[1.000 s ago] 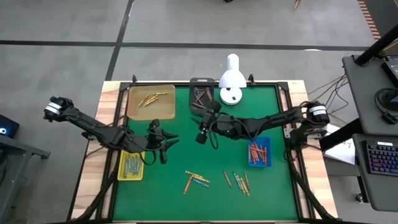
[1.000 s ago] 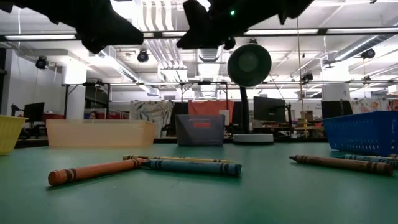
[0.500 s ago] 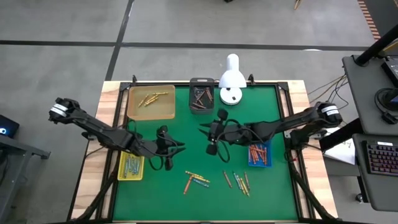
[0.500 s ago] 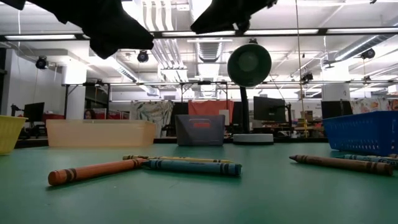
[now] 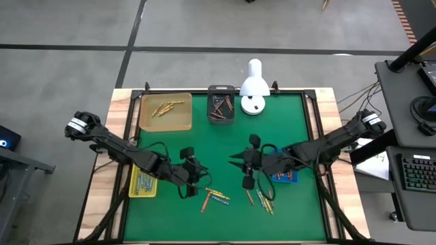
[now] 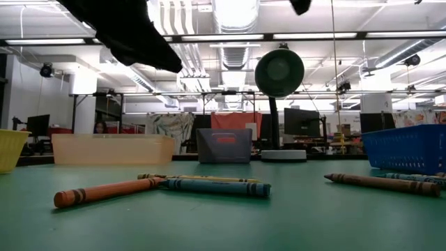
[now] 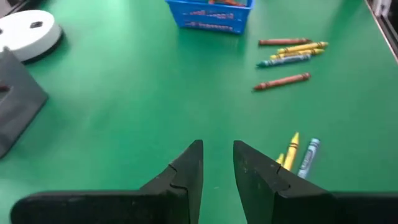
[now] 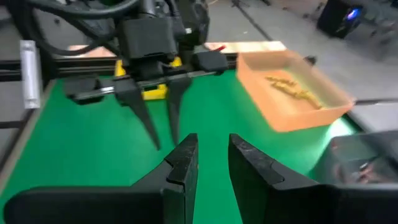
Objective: Sort crayons
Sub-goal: Put the green crayon into the orange bin
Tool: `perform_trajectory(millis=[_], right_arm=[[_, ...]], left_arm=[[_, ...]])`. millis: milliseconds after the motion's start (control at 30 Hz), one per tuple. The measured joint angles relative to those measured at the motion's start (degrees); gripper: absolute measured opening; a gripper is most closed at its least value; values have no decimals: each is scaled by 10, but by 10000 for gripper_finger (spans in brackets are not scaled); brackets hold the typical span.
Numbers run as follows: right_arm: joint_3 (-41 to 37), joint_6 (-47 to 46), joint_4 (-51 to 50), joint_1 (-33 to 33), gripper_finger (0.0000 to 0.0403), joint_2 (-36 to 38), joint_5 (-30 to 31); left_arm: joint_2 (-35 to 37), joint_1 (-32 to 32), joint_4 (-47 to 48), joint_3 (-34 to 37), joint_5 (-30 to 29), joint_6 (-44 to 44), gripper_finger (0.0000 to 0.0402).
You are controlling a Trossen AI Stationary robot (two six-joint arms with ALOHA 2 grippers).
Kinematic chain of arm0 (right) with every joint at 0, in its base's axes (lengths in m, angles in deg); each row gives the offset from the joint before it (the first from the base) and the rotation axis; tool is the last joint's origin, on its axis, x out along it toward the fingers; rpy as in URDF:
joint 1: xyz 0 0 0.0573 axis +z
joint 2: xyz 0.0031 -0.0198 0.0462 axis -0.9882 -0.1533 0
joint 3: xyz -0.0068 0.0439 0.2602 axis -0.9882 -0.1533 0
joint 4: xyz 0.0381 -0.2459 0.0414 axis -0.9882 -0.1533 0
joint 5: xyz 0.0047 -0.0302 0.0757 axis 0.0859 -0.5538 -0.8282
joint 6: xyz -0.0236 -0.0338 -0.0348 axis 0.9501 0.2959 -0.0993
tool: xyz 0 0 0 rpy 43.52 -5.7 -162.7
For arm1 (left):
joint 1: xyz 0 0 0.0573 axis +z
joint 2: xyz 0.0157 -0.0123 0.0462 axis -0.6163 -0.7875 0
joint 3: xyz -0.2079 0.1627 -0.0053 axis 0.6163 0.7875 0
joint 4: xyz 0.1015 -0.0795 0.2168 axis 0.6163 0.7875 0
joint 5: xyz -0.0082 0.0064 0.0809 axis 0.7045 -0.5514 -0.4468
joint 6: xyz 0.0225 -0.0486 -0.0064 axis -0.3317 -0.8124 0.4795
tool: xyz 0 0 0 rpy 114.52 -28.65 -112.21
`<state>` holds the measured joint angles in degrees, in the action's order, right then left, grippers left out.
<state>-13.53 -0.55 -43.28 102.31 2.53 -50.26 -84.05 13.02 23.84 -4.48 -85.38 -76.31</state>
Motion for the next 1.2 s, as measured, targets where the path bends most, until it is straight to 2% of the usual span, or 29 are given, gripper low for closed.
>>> perform_trajectory(millis=[100, 400, 567, 800, 1000, 1100, 1200], right_arm=[[0, -60, -22, 20, 73, 11, -9], [0, -294, -62, 51, 68, -5, -209], [0, -370, -86, 74, 65, -34, -269], [1, -466, -205, 99, 66, -46, -300], [12, -578, -390, 111, 66, -46, -331], [26, -600, -459, 114, 66, -51, -335], [35, -592, -479, 114, 66, -52, -329]], left_arm=[[-14, -11, -1, -9, 0, 7, 71], [-23, -37, 0, -10, 9, -2, 71], [-23, -52, 0, -6, 38, -3, 71], [-23, -61, -2, -3, 39, 15, 71], [-23, -65, -3, -2, 40, 21, 72], [-23, -70, -3, -2, 45, 29, 85], [-22, -74, -5, 4, 46, 36, 110]])
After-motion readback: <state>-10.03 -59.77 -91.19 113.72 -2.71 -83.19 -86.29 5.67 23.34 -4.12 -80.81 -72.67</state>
